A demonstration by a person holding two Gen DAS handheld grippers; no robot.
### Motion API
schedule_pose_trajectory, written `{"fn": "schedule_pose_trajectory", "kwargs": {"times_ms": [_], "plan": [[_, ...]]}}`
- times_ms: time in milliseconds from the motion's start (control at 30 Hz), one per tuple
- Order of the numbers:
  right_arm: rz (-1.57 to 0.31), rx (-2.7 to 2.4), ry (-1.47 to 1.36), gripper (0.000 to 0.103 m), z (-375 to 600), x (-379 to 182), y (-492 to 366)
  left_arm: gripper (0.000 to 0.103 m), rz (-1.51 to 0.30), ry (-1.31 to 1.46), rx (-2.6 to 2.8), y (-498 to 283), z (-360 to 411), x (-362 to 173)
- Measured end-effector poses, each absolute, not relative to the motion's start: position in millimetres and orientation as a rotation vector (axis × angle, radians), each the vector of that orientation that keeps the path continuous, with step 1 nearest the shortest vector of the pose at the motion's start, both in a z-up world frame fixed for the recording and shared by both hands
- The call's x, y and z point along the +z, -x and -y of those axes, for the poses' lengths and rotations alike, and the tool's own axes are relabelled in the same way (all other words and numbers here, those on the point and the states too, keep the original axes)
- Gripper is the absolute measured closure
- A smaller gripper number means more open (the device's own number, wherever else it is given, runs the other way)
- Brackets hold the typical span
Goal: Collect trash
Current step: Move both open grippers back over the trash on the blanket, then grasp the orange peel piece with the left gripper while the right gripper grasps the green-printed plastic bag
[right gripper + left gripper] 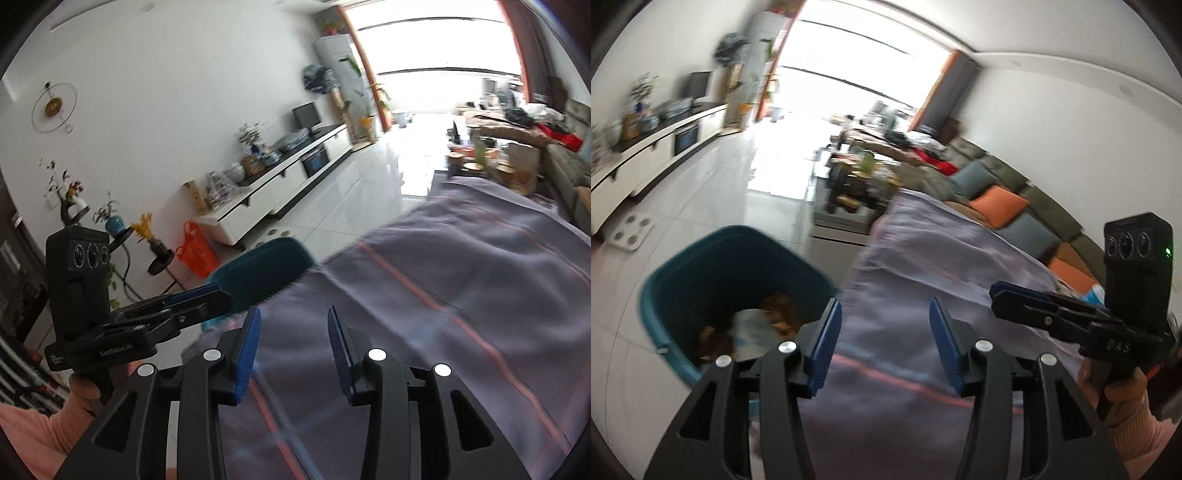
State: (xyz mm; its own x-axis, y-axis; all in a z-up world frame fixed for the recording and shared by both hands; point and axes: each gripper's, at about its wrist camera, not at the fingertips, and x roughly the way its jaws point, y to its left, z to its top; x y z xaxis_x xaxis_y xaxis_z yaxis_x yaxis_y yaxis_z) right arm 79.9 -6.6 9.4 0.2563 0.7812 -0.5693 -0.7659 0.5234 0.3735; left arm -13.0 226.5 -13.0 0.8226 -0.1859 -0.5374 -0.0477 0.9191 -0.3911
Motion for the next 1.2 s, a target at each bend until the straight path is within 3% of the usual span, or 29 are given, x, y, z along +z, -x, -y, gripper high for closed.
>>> {"fn": "schedule_pose_trajectory", "kwargs": {"times_ms": [433,700,1000,1200], "plan": [[-0.751,0.735,-0.118,0.057,147,11,-92,0.039,-0.705,0.316,-0.363,-35,-97,-26],[-0.734,0.584,-0.185,0.051,215,3,-107,0.039,-0.764,0.254,-0.468,-75,-32,-27],[-0.735,0.480,-0.241,0.051,267,-9,-121,0.040,-0.822,0.195,-0.513,-105,18,-26],[-0.747,0.441,-0.263,0.049,281,-18,-131,0.051,-0.877,0.172,-0.531,-123,42,-31]]}}
